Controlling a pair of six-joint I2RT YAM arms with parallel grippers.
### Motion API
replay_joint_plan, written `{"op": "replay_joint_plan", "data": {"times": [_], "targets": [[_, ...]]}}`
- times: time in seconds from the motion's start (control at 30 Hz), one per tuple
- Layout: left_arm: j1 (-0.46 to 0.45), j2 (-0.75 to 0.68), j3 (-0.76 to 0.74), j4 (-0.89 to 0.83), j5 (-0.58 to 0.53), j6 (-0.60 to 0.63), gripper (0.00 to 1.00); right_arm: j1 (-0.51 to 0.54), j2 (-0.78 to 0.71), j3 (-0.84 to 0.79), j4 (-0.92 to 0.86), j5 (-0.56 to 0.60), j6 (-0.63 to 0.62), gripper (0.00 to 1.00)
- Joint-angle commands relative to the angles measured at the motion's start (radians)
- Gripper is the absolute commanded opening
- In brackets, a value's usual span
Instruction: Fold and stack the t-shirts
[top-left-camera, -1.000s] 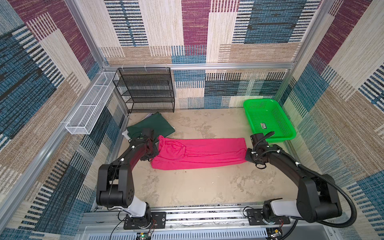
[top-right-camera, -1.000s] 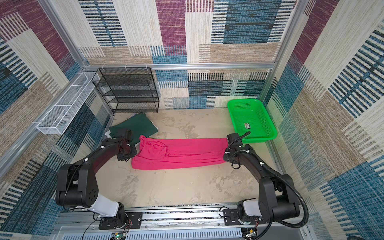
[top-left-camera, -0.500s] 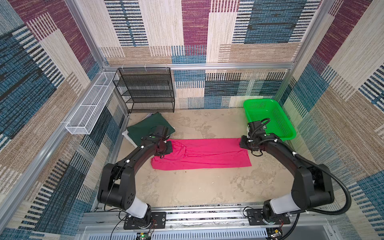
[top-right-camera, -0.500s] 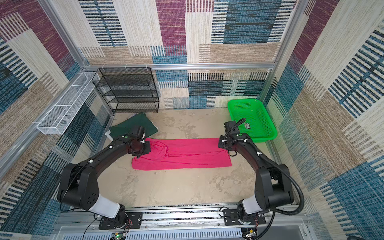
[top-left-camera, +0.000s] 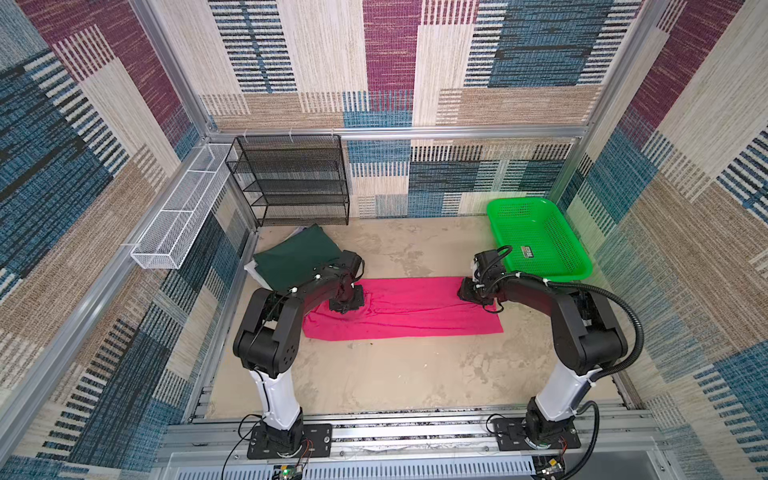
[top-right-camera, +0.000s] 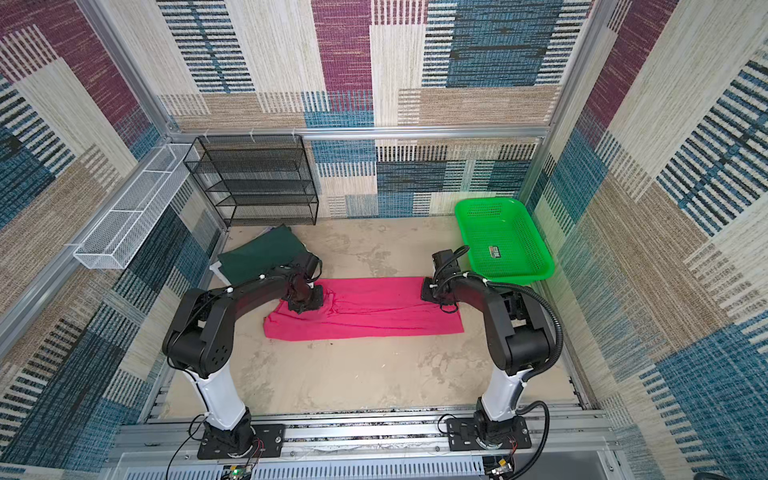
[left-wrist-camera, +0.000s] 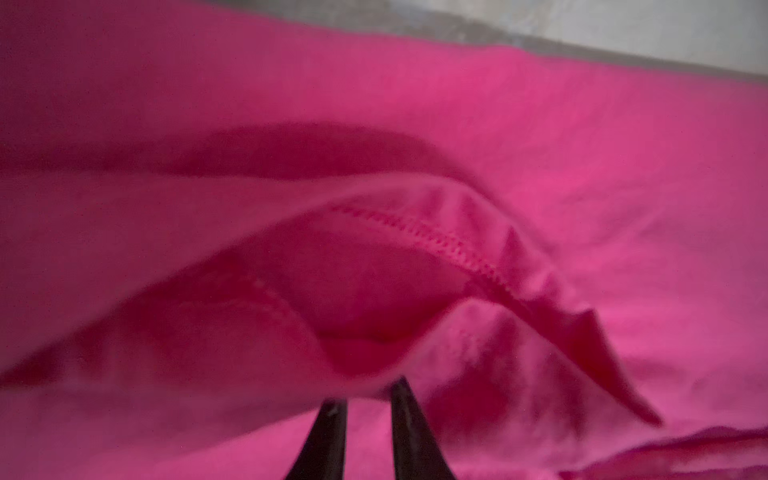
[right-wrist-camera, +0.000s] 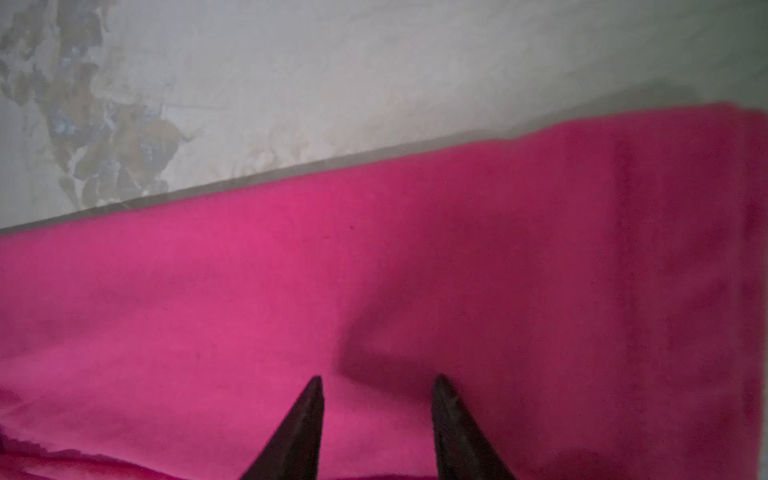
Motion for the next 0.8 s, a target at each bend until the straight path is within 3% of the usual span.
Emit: {"op": "replay_joint_plan", "data": {"times": [0.0, 0.17, 0.43, 0.53, 0.77], "targets": [[-0.021, 0.068, 0.073, -0.029, 0.032, 0.016, 0.22, -0.037, -0.015, -0.082, -0.052, 0.068, 0.024, 0.45], [-0.067, 0.182, 0.232, -0.072, 0.060, 0.045, 0.22, -0.074, -0.081, -0.170, -0.063, 0.064, 0.022, 0.45], [-0.087, 0.457, 0.683, -0.275, 0.085, 0.136, 0.23, -0.051, -0.155, -0.317, -0.051, -0.138, 0.040, 0.42], [-0.087, 0.591, 0.907, -0.374, 0.087, 0.177, 0.23, 0.003, -0.190, -0.364, -0.056, -0.185, 0.069, 0.41], [-0.085, 0.881, 1.421, -0.509, 0.098, 0.280, 0.23, 0.239, -0.241, -0.463, 0.001, -0.304, 0.239, 0.37]]}}
